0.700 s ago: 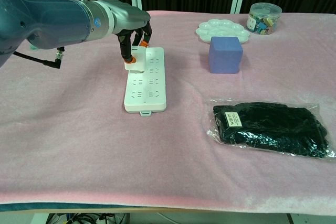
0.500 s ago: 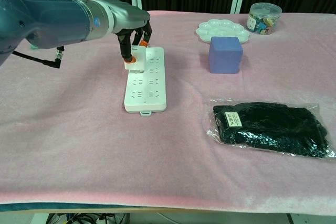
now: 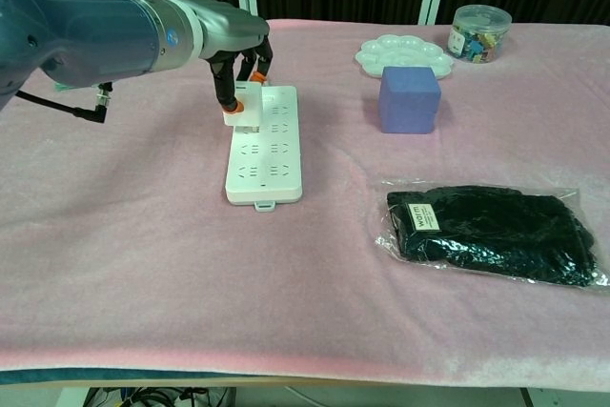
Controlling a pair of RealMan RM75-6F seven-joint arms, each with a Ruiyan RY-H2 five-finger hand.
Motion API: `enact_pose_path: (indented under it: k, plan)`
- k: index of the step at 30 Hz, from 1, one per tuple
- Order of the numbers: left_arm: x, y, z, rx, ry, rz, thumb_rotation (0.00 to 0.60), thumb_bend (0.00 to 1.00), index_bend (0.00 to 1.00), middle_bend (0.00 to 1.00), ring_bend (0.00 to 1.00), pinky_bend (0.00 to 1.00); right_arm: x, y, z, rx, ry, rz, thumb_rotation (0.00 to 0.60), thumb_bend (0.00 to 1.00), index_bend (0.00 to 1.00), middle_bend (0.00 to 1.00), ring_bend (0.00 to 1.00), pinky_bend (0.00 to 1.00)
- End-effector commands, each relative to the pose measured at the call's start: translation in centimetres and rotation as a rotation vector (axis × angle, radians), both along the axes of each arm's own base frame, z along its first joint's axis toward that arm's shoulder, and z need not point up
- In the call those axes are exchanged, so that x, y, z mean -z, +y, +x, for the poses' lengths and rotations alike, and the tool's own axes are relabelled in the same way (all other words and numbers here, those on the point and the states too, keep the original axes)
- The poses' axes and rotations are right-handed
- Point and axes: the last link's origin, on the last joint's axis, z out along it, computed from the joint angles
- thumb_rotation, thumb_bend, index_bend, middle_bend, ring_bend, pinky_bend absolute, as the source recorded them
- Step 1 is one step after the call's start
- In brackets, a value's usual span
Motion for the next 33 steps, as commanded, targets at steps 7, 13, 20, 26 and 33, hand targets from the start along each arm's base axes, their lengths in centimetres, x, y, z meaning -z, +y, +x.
enact_pose_path:
  k: [7, 13, 20, 26, 33]
  plan:
    - [0.2, -0.1, 0.1, 0.004, 0.003, -0.003, 0.6, 0.4, 0.57, 0.57, 0.15, 0.21, 0.0, 0.0, 0.0, 0.0, -0.002, 0.0, 0.6, 0.2, 0.0, 0.02, 0.15, 0.11]
    - [0.6, 0.1, -0.2, -0.002, 0.012, -0.004, 0.6, 0.4, 0.57, 0.57, 0.15, 0.21, 0.0, 0.0, 0.0, 0.002, -0.006, 0.0, 0.6, 0.2, 0.0, 0.02, 0.15, 0.11]
    - [1.0, 0.1, -0.1, 0.001, 0.015, -0.007, 0.6, 0.4, 0.57, 0.57, 0.15, 0.21, 0.0, 0.0, 0.0, 0.002, -0.008, 0.001, 0.6, 0.2, 0.0, 0.02, 0.15, 0.11]
    - [1.6, 0.2, 0.3, 0.004, 0.016, -0.014, 0.6, 0.4, 0.57, 0.57, 0.15, 0.21, 0.0, 0.0, 0.0, 0.002, -0.008, 0.001, 0.6, 0.2, 0.0, 0.02, 0.15, 0.11]
    - [2.5, 0.1, 1.6, 0.025, 0.035, -0.021, 0.6, 0.4, 0.57, 0.57, 0.15, 0.21, 0.1, 0.0, 0.1, 0.0, -0.012, 0.008, 0.6, 0.2, 0.0, 0.02, 0.15, 0.11]
